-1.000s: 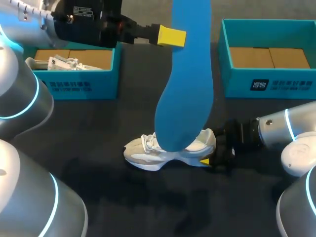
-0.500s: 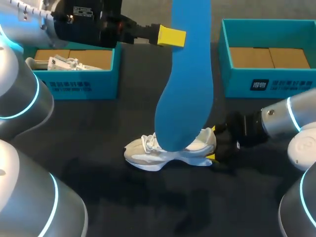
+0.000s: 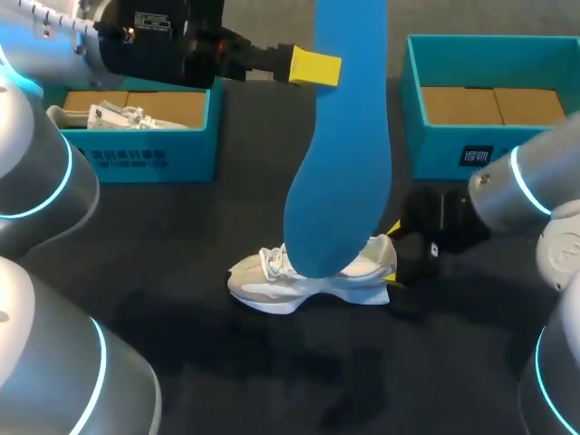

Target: Take the shoe out of the shoebox, open the shoe tongue, remove and reinsert the insole, then place the shoe into the shoebox

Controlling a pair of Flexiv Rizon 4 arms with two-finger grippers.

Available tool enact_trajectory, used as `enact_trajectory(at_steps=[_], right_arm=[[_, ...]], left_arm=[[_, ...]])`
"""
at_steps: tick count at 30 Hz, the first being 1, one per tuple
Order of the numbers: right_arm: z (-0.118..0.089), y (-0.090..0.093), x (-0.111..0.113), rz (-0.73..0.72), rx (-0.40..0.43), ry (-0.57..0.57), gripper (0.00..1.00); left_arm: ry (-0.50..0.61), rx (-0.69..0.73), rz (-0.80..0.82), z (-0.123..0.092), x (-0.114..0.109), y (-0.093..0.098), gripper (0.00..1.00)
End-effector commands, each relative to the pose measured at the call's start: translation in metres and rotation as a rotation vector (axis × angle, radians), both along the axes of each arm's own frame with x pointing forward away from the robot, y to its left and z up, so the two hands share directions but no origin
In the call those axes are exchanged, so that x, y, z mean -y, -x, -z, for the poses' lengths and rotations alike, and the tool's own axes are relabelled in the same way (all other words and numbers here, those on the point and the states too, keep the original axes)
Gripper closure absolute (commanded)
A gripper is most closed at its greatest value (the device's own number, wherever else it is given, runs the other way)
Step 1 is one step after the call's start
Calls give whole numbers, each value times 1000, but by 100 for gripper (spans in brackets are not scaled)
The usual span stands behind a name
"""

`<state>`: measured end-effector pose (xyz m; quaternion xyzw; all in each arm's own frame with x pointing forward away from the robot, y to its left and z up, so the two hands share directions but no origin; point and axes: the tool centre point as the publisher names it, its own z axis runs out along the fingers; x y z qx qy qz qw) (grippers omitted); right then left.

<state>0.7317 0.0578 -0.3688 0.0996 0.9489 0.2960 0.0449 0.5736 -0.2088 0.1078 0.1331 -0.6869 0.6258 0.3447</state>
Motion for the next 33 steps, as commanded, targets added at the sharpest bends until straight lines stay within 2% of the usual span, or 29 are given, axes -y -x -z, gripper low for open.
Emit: enact_trajectory(at_steps=[1,7,19,33], right_arm=[[-8,4,-7,29,-64,357,0],[-18,8,-9,41,-79,456,0],[-25,5,-10,28,-79,480,0],[-46,6,-8,23,-62,518,0]], left_arm=[[-2,0,3,0,2,-1,100],[-2,0,3,0,2,-1,100],[-2,0,3,0,2,-1,100],[-2,0,3,0,2,-1,100]])
